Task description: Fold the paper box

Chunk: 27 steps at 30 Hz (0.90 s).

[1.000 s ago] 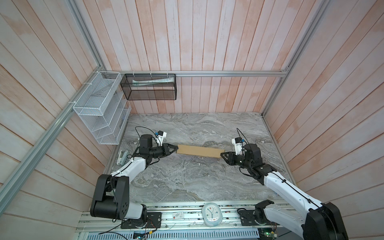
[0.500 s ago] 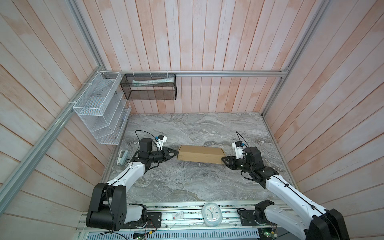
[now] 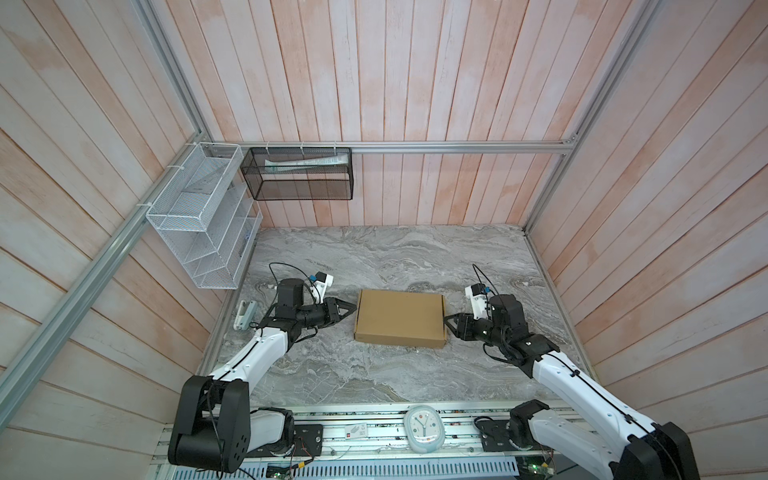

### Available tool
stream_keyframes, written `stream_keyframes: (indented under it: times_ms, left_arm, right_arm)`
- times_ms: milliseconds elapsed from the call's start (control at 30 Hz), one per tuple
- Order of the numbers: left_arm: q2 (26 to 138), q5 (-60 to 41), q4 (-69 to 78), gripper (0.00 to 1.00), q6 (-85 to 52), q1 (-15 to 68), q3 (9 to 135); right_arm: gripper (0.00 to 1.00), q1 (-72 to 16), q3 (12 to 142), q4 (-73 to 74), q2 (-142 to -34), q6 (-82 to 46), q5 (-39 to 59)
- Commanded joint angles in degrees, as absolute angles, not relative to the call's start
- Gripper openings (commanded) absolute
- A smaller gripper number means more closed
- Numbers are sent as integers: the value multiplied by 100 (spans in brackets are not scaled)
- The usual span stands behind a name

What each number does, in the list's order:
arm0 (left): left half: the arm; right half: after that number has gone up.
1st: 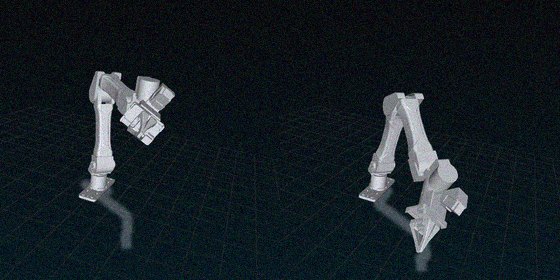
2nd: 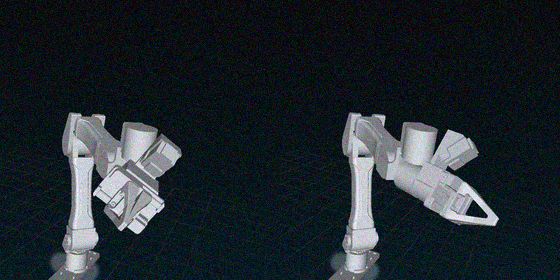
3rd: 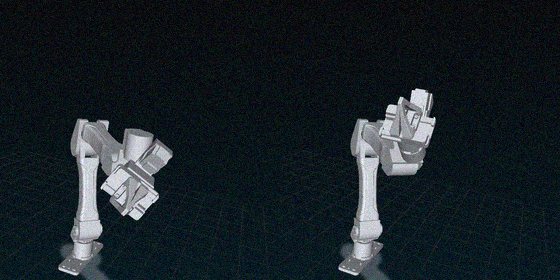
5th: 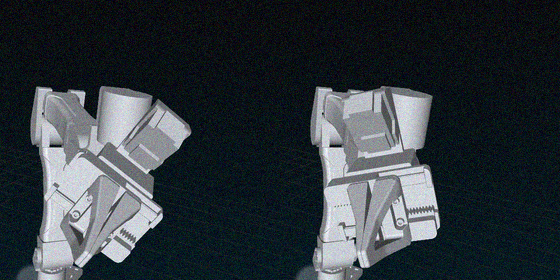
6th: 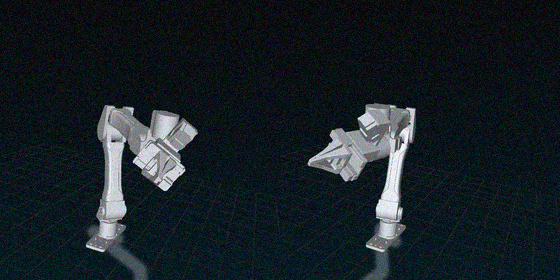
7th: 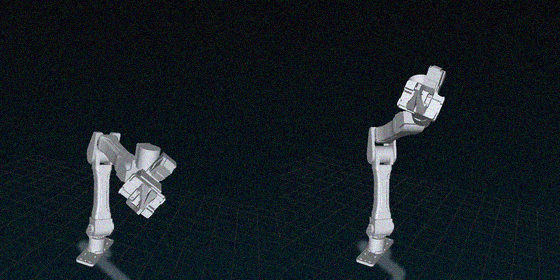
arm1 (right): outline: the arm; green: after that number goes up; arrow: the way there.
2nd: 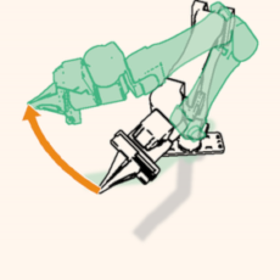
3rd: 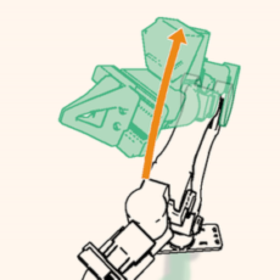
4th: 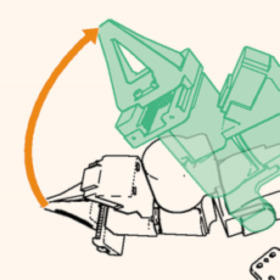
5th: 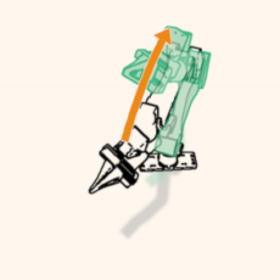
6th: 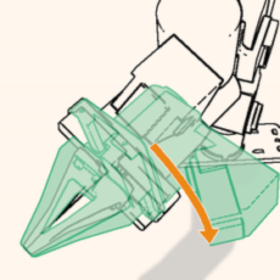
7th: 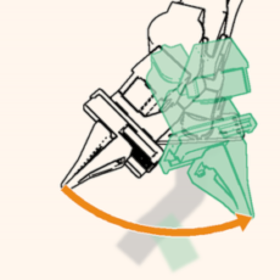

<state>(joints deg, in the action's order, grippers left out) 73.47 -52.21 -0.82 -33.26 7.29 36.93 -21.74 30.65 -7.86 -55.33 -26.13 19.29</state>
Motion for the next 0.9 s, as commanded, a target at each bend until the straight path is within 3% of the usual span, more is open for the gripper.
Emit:
stream_keyframes:
  times_ms: [0,367,567,867]
  left_arm:
    - [7269,-5133,-106,27,-3327,680,3758]
    - [7260,-4824,-117,37,-3189,363,3911]
    - [7286,-4538,-114,60,-3062,173,3988]
    - [6908,-3634,9,73,-2884,17,3771]
  right_arm:
    - [46,-2043,3035,-798,-5427,-2564,1795]
    - [54,-1720,2864,-194,-5602,-2663,1608]
    - [63,-1575,2681,382,-5689,-2747,1400]
    - [75,-1406,2601,817,-5670,-2616,1027]
